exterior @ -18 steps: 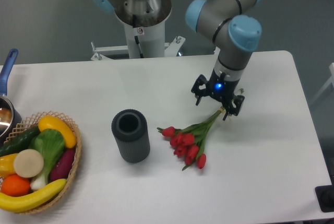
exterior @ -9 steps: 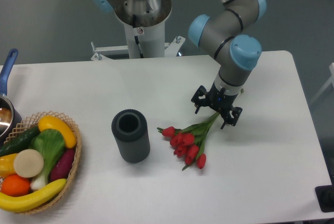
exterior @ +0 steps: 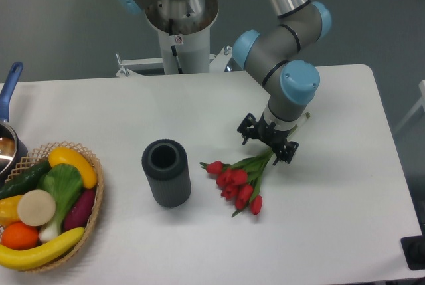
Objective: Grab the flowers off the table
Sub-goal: 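Lower the gripper onto the tulip stems and close it around them, then lift the grasped tulip bouquet up off the table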
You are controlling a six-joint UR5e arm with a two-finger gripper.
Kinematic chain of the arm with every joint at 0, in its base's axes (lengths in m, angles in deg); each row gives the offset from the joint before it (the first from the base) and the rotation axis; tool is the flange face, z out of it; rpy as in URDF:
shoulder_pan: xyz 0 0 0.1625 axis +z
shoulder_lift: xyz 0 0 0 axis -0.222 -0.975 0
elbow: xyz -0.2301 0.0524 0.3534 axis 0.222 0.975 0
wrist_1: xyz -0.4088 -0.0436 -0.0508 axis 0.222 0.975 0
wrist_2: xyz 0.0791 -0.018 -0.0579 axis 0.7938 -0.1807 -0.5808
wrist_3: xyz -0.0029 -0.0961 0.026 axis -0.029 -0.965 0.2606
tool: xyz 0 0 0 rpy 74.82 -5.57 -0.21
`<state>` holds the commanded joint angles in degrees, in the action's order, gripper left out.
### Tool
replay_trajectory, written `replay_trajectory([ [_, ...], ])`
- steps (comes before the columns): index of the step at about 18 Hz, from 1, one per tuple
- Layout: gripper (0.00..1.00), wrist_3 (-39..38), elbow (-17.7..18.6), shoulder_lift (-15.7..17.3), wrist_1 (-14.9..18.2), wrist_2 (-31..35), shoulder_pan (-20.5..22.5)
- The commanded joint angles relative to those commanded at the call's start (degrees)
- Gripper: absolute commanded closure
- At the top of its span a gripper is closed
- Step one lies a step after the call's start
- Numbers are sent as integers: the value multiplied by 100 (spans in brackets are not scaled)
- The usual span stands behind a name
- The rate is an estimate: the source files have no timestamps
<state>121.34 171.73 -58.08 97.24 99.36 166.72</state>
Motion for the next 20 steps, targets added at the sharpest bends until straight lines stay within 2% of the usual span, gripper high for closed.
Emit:
replay_trajectory([
  [2,2,0,0,0,-18,9,0],
  [5,31,9,9,0,-27,9,0],
  [9,57,-9,0,26,-18,9,9],
  [16,78,-18,-9,79,-18,0,17],
  [20,82,-61,-44,140,-18,-26,35],
])
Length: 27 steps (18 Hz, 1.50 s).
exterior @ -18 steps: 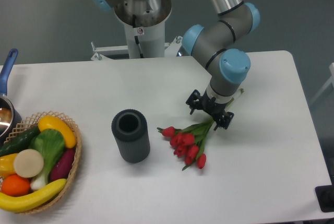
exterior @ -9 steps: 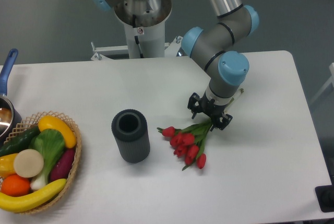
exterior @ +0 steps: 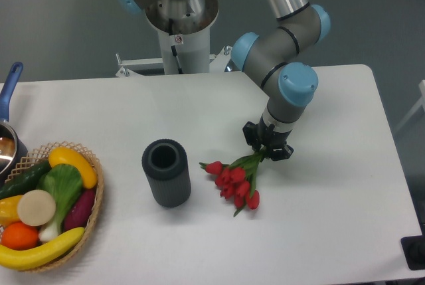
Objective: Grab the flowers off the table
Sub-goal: 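Lift the grasped tulip bouquet up off the table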
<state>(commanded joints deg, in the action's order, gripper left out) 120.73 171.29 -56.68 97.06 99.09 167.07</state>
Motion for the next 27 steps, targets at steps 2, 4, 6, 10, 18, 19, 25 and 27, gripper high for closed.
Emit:
replay_trajectory([
  [2,82,-36,0,53,9,-35,9],
  [4,82,-36,-9,114,9,-96,26],
  [6,82,-44,-9,342,9,-272,26],
  [10,81,-237,-18,825,9,-824,61],
  [18,81,-492,0,1643,9,-2539,527],
  [19,81,-510,0,1722,9,-2697,545],
  [25,81,-651,26,1960,9,-3707,791],
  [27,81,-651,26,1987,9,-3928,887],
])
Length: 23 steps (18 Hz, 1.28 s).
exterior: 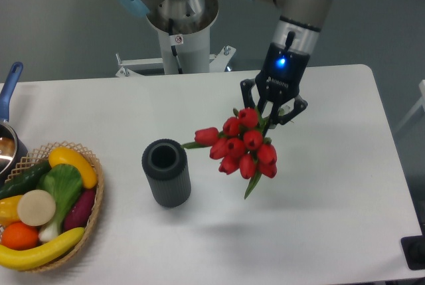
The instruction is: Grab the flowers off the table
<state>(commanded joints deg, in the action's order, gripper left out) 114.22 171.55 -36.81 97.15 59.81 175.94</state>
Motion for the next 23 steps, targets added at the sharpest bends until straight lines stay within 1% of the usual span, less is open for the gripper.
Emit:
replay_trajectory([
  [7,81,0,17,-9,0,-721,334],
  [10,81,26,79,9,-9,-748,396],
  [23,81,27,79,9,-9,-748,379],
])
